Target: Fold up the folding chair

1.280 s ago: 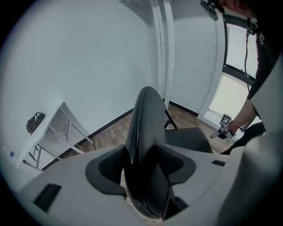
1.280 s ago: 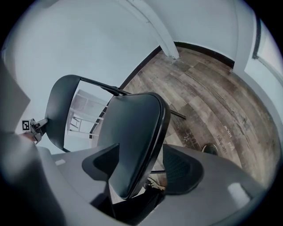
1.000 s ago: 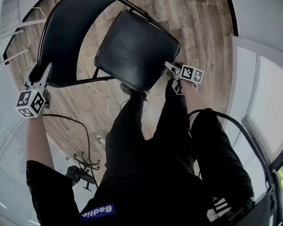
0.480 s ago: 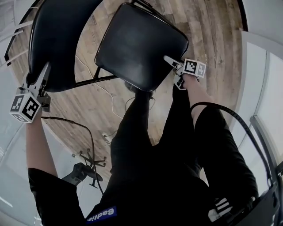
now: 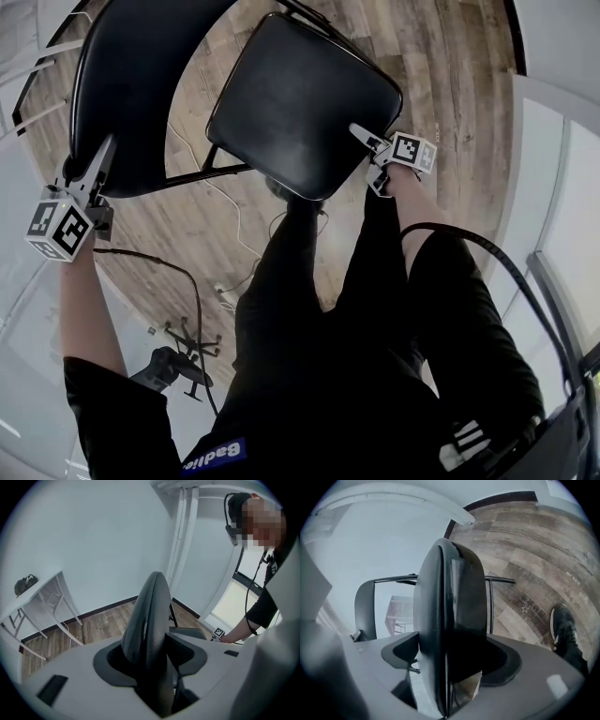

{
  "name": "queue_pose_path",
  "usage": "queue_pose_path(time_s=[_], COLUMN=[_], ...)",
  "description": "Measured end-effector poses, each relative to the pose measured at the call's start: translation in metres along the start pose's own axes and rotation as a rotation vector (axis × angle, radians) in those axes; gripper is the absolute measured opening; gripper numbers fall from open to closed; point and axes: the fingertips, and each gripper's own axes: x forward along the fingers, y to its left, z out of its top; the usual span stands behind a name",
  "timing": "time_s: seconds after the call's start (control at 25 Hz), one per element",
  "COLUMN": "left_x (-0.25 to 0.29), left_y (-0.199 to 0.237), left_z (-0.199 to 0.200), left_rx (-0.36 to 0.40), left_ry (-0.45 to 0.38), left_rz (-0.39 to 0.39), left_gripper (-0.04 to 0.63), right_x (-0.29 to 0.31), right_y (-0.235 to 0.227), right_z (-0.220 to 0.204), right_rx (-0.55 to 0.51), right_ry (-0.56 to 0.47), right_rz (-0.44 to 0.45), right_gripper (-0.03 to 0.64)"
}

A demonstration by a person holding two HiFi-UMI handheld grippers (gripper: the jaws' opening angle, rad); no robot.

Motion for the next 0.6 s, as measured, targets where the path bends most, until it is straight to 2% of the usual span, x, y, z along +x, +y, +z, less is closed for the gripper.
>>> queue_pose_path(time_s=[0.6], left_x=[-0.034], left_y=[-0.03], left_z=[0.018], left_rx=[0.042], left_ry=[0.0], left_rz=[0.059], left_gripper=[0.195], right_x=[-0.018], right_y=[0.044], right_z=[-0.007], right_rx=[0.015], right_ry=[-0.003], right_rz=[-0.058], right_gripper=[0.37])
